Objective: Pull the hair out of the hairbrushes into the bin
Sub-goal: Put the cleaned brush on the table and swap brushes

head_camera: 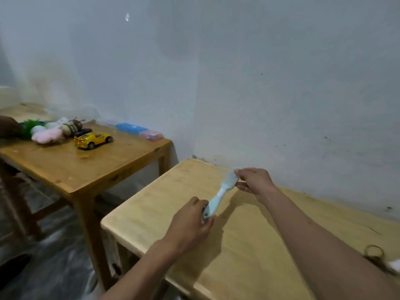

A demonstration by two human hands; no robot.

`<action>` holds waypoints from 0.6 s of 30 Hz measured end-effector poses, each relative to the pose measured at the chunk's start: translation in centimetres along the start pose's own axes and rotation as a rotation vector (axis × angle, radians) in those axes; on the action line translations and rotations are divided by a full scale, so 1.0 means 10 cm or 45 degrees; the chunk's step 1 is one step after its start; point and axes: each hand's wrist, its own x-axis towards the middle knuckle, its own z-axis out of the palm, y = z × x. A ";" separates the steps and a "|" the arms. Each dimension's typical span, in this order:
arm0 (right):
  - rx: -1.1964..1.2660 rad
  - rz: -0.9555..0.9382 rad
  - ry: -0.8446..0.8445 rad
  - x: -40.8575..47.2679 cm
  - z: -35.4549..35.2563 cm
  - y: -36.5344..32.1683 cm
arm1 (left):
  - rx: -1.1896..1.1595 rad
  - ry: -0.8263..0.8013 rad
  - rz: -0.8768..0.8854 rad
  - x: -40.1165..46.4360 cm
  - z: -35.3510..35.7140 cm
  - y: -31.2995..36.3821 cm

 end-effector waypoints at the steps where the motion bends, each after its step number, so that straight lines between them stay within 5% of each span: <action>1: -0.024 0.018 0.021 0.13 -0.05 0.04 | 0.013 -0.047 0.006 0.11 0.08 0.03; 18: -0.645 -0.009 0.337 1.17 0.03 0.23 | -0.007 -0.260 -0.031 1.02 0.58 -0.08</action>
